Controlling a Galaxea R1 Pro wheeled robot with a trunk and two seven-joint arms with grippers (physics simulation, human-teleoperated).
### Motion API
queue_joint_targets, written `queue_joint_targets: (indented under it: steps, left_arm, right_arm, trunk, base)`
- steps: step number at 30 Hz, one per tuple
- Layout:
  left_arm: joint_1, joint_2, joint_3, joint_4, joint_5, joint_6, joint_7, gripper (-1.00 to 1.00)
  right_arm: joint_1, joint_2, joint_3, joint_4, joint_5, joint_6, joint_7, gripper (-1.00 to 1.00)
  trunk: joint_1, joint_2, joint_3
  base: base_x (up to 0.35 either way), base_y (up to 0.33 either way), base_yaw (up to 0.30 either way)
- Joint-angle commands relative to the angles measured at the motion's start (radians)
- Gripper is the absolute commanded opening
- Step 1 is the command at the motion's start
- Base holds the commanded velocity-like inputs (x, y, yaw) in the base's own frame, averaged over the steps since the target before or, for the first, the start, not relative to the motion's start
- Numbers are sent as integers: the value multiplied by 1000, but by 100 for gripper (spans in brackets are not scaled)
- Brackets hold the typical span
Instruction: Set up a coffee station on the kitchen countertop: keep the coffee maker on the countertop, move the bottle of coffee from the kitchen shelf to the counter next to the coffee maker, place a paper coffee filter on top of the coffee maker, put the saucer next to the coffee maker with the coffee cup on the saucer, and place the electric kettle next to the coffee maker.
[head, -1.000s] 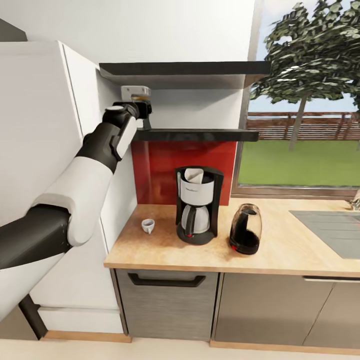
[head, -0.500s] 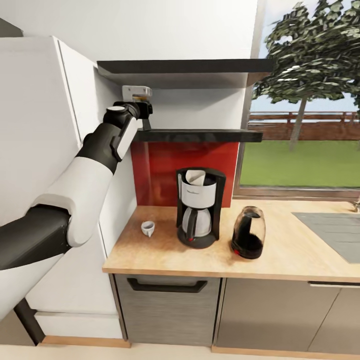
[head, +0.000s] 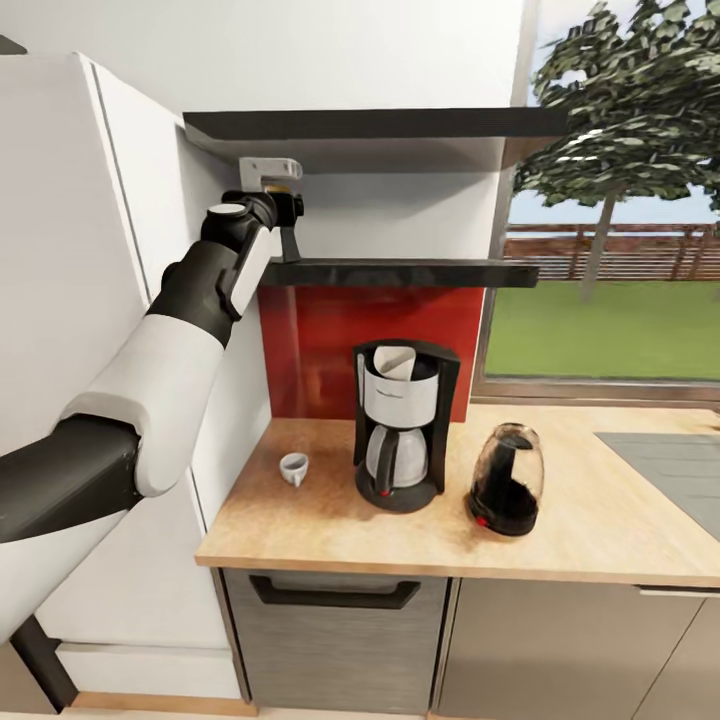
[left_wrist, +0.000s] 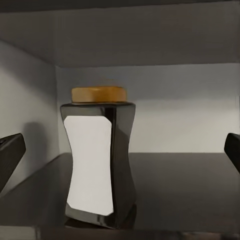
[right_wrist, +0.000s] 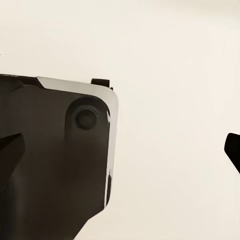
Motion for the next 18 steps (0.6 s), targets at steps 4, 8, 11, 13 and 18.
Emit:
queue_joint_targets:
  steps: [4, 8, 11, 13, 18]
  left_arm:
    - [0, 1, -3, -2, 4, 4, 7, 100]
    - [1, 2, -2, -2, 1, 4, 7, 100]
    - [1, 4, -2, -2, 1, 4, 7, 100]
    - [1, 11, -1, -2, 1, 5, 7, 100]
    - [1, 26, -2, -2, 4, 4, 7, 100]
  right_arm:
    - [0, 0, 7, 2, -11, -4, 4, 100]
    - [0, 0, 7, 2, -11, -4, 4, 100]
    - [1, 0, 7, 2, -11, -4, 4, 100]
    - [1, 0, 7, 1, -11, -4, 4, 100]
    - [1, 0, 7, 1, -11, -4, 4, 100]
  trunk:
    - [1, -1, 0]
    - [1, -1, 0]
    - [1, -1, 0]
    - [1, -1, 0]
    - [1, -1, 0]
  base:
    - [47, 6, 0]
    - [7, 1, 0]
    - [2, 0, 0]
    - [0, 0, 0]
    - [138, 100, 0]
